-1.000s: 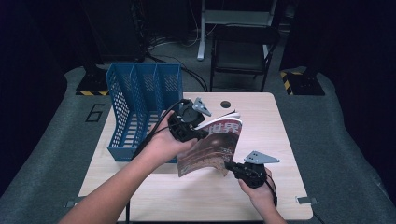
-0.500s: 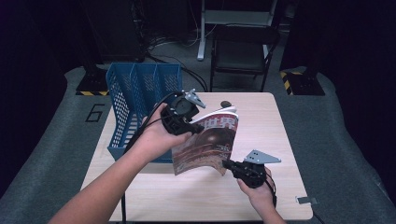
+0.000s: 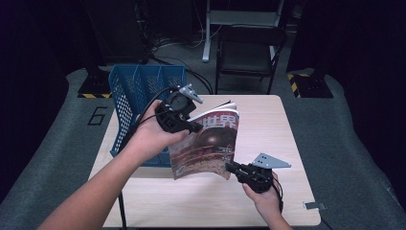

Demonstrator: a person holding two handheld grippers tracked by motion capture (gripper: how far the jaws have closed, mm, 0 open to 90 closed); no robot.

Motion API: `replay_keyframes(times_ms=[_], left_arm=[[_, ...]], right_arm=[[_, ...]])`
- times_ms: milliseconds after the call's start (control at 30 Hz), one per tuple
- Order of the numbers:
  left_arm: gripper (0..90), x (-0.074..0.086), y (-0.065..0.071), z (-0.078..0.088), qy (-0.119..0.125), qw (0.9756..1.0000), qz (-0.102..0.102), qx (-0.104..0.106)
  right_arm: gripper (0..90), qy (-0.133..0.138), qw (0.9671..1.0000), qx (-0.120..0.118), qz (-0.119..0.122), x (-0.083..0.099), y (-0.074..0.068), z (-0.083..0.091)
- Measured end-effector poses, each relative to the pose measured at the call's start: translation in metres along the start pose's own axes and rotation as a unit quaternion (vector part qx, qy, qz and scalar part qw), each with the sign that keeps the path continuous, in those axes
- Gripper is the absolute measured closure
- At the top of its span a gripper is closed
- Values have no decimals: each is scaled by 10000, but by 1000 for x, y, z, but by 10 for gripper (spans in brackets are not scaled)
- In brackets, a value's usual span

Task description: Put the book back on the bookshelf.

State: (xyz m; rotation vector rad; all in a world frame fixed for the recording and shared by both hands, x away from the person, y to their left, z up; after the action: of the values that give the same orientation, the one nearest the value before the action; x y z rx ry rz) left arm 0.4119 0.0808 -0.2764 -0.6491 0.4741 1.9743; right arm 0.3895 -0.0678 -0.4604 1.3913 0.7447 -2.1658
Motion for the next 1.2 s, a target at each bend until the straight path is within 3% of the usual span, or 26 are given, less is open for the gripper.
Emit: replay_keyframes(times_ms=[167, 400, 700, 1200], left_arm=[[840, -2, -4, 10, 109, 9998, 109, -88], [840, -1, -22, 27, 152, 9988, 231, -404], [840, 4, -43, 47, 267, 9965, 522, -596], [839, 11, -71, 66, 395, 9911, 889, -913]], right_arm=[[813, -56, 9998, -15, -173, 0, 4, 2], [810, -170, 9998, 90, -2, 7, 7, -1], [772, -393, 9991, 135, -45, 16, 10, -6], [749, -815, 9960, 219, 292, 31, 8, -14]])
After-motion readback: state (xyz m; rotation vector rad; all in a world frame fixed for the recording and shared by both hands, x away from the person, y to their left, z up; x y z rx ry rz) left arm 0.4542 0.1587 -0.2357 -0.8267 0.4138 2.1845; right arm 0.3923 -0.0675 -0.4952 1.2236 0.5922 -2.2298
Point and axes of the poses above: each handheld gripper's, and its own axes: z roughly backward along the jaws, x roughly out of its underside, y roughly to its right, the point moved 9 cm from there along -z, roughly forward along the jaws, and after that the axes turned 8 degrees about x, right-handed, at the moved point
